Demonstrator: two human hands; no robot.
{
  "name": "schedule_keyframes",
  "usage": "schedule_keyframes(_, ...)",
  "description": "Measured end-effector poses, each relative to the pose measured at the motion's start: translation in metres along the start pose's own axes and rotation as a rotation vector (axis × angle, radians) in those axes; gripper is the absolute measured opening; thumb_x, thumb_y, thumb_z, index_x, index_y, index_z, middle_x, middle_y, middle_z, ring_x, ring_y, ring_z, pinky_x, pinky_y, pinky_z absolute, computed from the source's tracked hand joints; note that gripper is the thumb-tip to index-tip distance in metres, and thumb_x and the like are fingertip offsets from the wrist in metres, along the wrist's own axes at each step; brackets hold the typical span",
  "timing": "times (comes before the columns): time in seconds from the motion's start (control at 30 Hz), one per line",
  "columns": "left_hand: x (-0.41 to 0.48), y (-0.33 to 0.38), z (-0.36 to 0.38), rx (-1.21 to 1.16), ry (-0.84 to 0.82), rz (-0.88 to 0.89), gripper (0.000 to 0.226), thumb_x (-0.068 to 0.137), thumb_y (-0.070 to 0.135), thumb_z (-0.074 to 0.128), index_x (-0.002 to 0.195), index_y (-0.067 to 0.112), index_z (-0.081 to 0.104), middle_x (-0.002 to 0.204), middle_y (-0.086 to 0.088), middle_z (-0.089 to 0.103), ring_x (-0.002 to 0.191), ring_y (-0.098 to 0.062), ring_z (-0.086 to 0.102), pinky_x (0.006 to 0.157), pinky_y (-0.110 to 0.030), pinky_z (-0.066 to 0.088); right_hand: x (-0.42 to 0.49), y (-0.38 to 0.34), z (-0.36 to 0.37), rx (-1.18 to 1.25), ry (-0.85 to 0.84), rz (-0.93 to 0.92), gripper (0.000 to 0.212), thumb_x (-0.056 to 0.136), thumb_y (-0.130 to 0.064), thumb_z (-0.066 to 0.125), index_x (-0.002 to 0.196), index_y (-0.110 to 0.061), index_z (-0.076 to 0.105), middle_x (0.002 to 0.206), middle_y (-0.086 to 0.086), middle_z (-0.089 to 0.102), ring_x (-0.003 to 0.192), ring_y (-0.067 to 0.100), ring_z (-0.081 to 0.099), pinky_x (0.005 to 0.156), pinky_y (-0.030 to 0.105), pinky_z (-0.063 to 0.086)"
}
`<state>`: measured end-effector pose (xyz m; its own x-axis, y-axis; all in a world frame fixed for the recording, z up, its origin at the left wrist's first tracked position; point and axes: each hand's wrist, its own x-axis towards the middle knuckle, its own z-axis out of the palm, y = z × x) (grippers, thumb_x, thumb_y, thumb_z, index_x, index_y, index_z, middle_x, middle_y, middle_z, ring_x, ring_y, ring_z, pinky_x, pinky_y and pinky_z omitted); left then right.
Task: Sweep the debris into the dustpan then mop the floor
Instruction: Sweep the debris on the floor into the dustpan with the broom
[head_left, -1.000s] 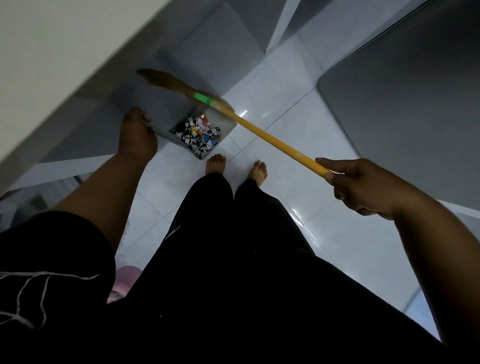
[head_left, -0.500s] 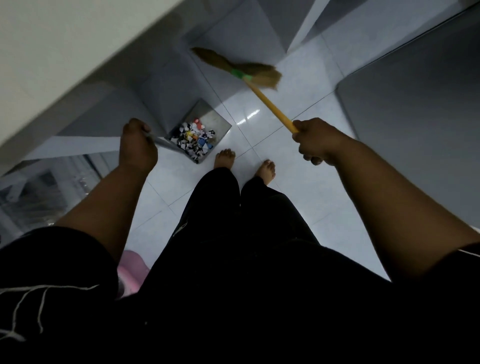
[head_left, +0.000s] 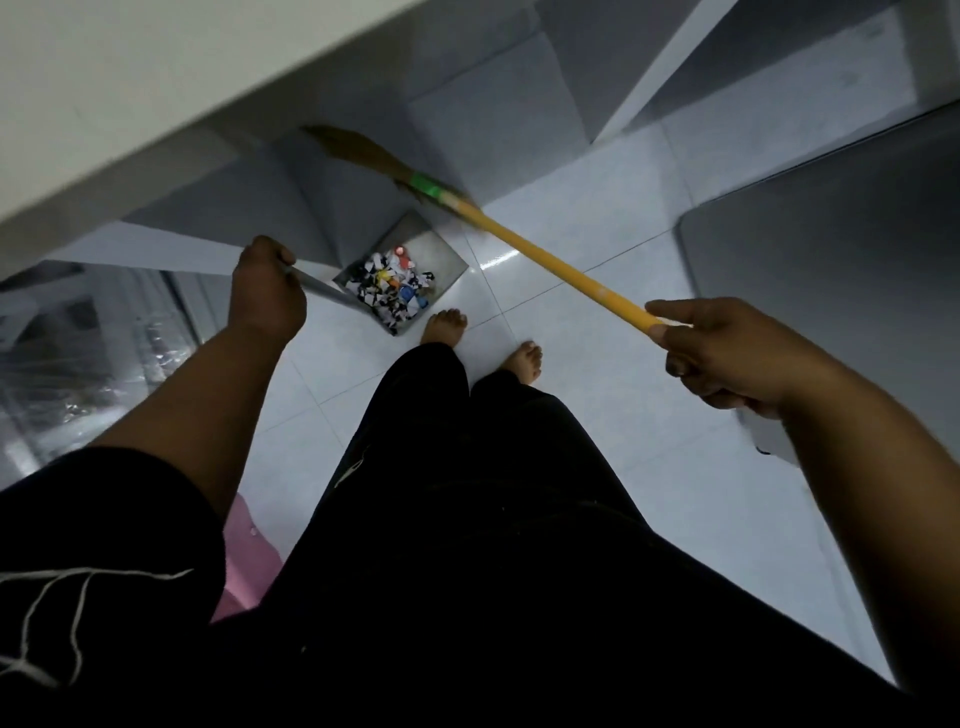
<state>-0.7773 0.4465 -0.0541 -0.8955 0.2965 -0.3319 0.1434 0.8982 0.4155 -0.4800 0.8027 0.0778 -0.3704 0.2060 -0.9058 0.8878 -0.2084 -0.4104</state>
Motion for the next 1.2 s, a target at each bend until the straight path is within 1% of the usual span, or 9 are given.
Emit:
schedule_keyframes(0.1,-0.01,-0.009,-0.003,0.007,0.03,-0.017,0.024,0.086,-0.007,0.047,0.105,0.003,0.056,0.111,-0.019,0.059,0.096,-0.027,0.055,0.079,-0.019,0.039,0.006,0.003,-0.019,-0.015,0.003,-0.039,0.028,0.092,-0.022,0.063,0.12,-0.023,0.065,0.058,0.001,0.045,0.043,0.012,0.031,0.041,0.02,0.027)
schedule_keyframes(0.23,-0.024,-0.024,-0.004,0.019,0.043,-0.019,0.025,0.085,-0.008,0.047,0.103,0.006,0.056,0.1,-0.006,0.054,0.091,-0.016,0.049,0.062,0.005,0.031,0.027,0.014,-0.006,-0.128,0.132,-0.053,0.006,0.089,-0.016,0.06,0.091,-0.012,0.064,0.059,0.003,0.042,0.038,0.011,0.036,0.039,0.022,0.028)
schedule_keyframes(0.4,-0.042,-0.035,-0.003,0.042,0.004,0.02,0.024,0.086,-0.01,0.047,0.103,0.004,0.056,0.106,-0.017,0.059,0.091,-0.017,0.049,0.071,-0.019,0.038,0.046,0.038,0.045,-0.148,0.205,0.078,0.016,0.087,-0.004,0.047,0.075,-0.014,0.045,0.062,0.005,0.039,0.039,0.016,0.036,0.039,0.02,0.027)
schedule_keyframes(0.57,-0.044,-0.041,0.004,0.077,-0.018,0.036,0.025,0.086,-0.01,0.046,0.102,0.005,0.057,0.107,-0.018,0.059,0.092,-0.025,0.053,0.074,-0.021,0.037,0.031,0.053,0.096,0.054,0.081,0.182,0.026,0.081,0.002,0.041,0.064,-0.017,0.038,0.053,0.001,0.034,0.034,0.012,0.027,0.039,0.018,0.021)
schedule_keyframes(0.73,-0.037,-0.056,-0.002,0.092,-0.066,0.105,0.022,0.086,-0.008,0.05,0.102,0.005,0.057,0.109,-0.022,0.061,0.1,-0.034,0.058,0.078,-0.023,0.036,-0.019,0.073,0.123,0.177,-0.024,0.158,0.019,0.084,-0.007,0.048,0.069,-0.019,0.051,0.055,-0.001,0.038,0.039,0.012,0.027,0.037,0.018,0.022)
schedule_keyframes(0.87,-0.043,-0.065,-0.003,0.091,-0.098,0.125,0.021,0.085,-0.009,0.05,0.102,0.002,0.058,0.108,-0.023,0.061,0.1,-0.035,0.058,0.078,-0.023,0.037,-0.062,0.094,0.131,0.22,-0.028,0.091,0.023,0.089,-0.01,0.05,0.105,-0.012,0.066,0.059,0.0,0.04,0.044,0.013,0.028,0.04,0.019,0.023)
schedule_keyframes(0.93,-0.05,-0.069,-0.006,0.072,-0.121,0.147,0.023,0.085,-0.01,0.049,0.103,0.001,0.057,0.11,-0.023,0.06,0.102,-0.036,0.057,0.08,-0.023,0.037,-0.083,0.103,0.139,0.21,0.015,0.043,0.033,0.09,-0.011,0.05,0.113,-0.027,0.068,0.06,0.001,0.04,0.045,0.014,0.028,0.042,0.02,0.024)
schedule_keyframes(1.07,-0.06,-0.08,-0.017,0.049,-0.13,0.141,0.025,0.086,-0.012,0.046,0.105,0.001,0.056,0.113,-0.022,0.059,0.103,-0.033,0.056,0.081,-0.022,0.036,-0.109,0.114,0.154,0.17,0.126,-0.008,0.032,0.092,-0.012,0.049,0.113,-0.03,0.066,0.065,0.006,0.039,0.044,0.014,0.028,0.042,0.02,0.024)
schedule_keyframes(1.2,-0.069,-0.1,-0.036,0.026,-0.109,0.159,0.023,0.087,-0.01,0.046,0.106,-0.003,0.056,0.104,-0.014,0.055,0.096,-0.02,0.05,0.078,-0.02,0.037,-0.105,0.12,0.168,0.15,0.197,0.009,0.012,0.091,-0.008,0.045,0.091,-0.01,0.057,0.068,0.008,0.034,0.043,0.012,0.027,0.04,0.021,0.023)
